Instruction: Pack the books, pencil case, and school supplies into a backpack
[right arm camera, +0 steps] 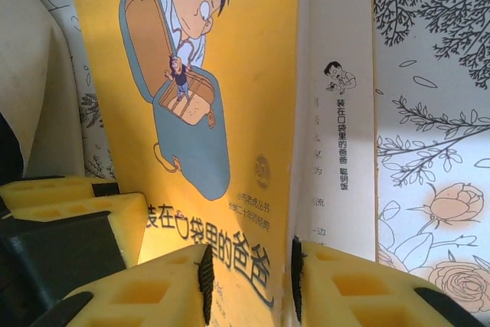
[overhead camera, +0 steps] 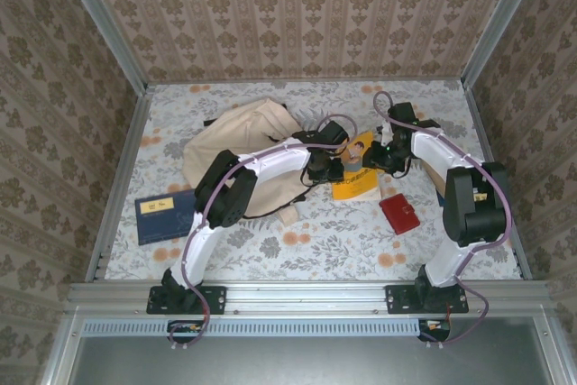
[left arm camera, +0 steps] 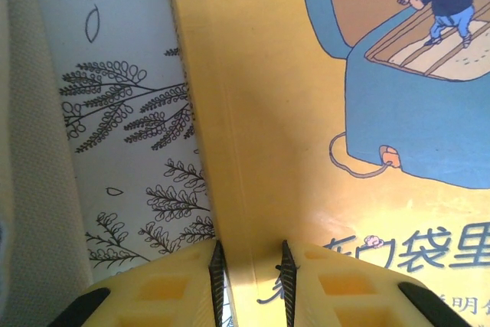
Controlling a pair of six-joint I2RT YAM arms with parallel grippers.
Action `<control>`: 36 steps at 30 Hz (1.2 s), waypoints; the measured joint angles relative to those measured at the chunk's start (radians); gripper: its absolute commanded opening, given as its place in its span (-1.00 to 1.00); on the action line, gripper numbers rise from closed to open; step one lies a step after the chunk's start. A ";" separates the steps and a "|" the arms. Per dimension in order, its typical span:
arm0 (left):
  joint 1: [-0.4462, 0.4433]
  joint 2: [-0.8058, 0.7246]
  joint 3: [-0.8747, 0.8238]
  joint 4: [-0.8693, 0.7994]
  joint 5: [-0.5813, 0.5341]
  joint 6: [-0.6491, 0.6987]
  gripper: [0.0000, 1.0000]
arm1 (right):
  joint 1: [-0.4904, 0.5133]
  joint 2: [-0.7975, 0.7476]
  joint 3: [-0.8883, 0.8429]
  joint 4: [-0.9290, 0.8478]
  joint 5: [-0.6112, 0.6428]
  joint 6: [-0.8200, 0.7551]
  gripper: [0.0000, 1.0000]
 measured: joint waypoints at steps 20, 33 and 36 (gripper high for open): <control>0.179 -0.347 -0.110 0.090 0.166 0.166 0.57 | -0.001 -0.249 -0.019 0.058 -0.102 0.050 -1.00; 0.410 -0.587 -0.606 0.399 0.439 0.084 1.00 | 0.079 -0.261 -0.019 0.238 -0.459 0.201 -1.00; 0.418 -0.593 -0.645 0.456 0.511 0.057 1.00 | 0.106 -0.261 -0.019 0.285 -0.508 0.236 -1.00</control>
